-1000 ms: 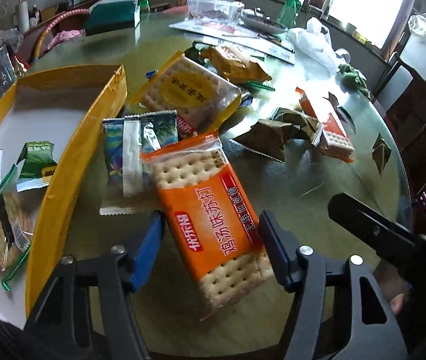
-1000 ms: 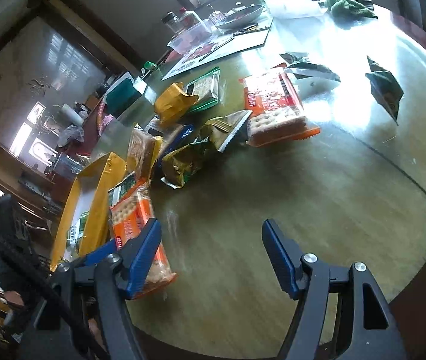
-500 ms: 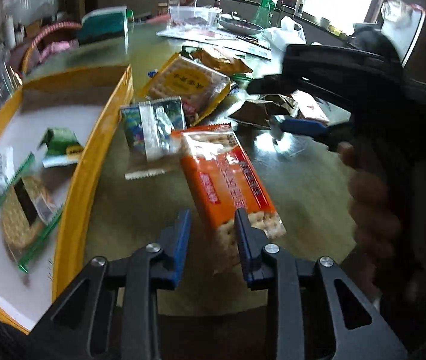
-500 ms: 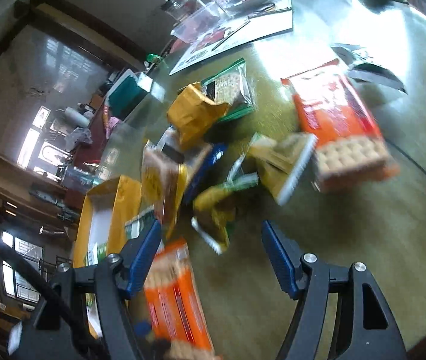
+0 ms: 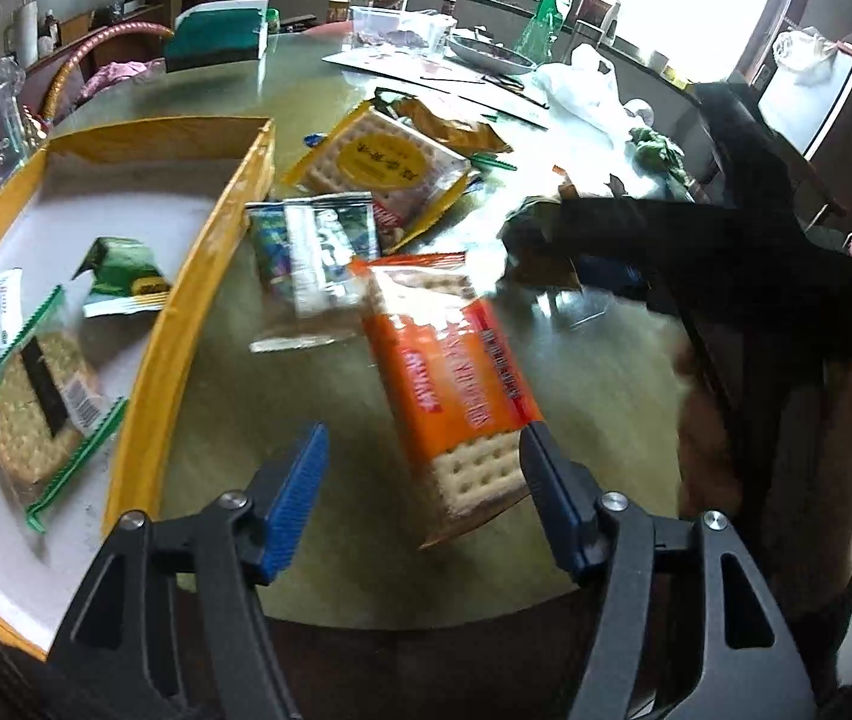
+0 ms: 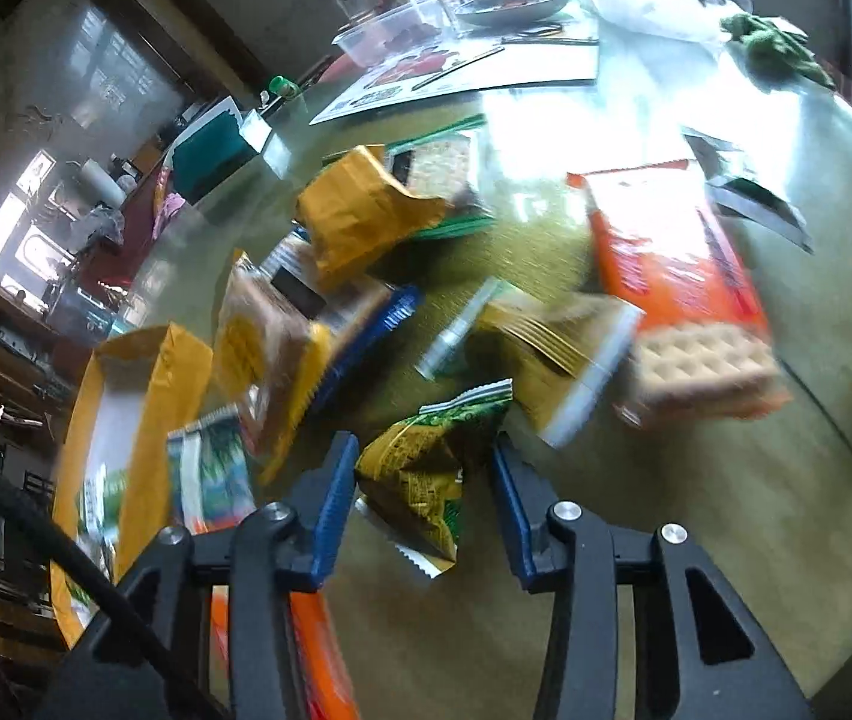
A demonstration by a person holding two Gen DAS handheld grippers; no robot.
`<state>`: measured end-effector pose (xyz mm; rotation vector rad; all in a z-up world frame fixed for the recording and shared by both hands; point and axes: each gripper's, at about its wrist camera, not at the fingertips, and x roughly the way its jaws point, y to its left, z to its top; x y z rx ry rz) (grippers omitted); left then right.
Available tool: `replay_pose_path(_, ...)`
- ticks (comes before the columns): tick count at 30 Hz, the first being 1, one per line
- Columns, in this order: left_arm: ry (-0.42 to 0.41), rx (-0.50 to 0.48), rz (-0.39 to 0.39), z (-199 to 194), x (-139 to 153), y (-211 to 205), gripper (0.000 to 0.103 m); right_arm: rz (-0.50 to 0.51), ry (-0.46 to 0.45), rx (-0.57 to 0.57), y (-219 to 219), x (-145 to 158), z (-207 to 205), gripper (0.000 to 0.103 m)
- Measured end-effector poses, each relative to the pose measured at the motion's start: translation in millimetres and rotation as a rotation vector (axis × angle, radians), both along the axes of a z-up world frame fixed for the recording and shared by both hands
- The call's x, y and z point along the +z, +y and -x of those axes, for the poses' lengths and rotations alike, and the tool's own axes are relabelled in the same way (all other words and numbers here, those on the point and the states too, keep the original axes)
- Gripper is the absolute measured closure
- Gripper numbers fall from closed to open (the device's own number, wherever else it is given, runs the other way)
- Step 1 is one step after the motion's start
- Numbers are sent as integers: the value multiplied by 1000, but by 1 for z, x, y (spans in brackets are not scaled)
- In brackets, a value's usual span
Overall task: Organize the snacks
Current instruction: 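Grasp the orange cracker pack with the left tool while the right tool grasps a yellow-green bag, then carry both packs over the yellow tray and open both tools to release them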
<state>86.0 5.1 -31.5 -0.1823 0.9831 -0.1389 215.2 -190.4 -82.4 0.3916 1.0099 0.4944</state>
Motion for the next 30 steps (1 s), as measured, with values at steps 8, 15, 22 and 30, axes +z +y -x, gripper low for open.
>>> replay_pose_path(8, 50, 5, -53, -29, -9, -26, 31, -22, -32, -3, -46, -8, 45, 60)
replay_pose_path(15, 39, 11, -114, -27, -17, -27, 40, -28, -51, -4, -46, -7, 55, 60)
replay_pose_path(22, 6, -44, -39, 1, -11, -10, 42, -29, -78, 39, -36, -7, 63, 60)
replay_pose_path(30, -41, -26, 76, 12, 8, 8, 72, -62, -126, 72, -19, 8, 71, 61)
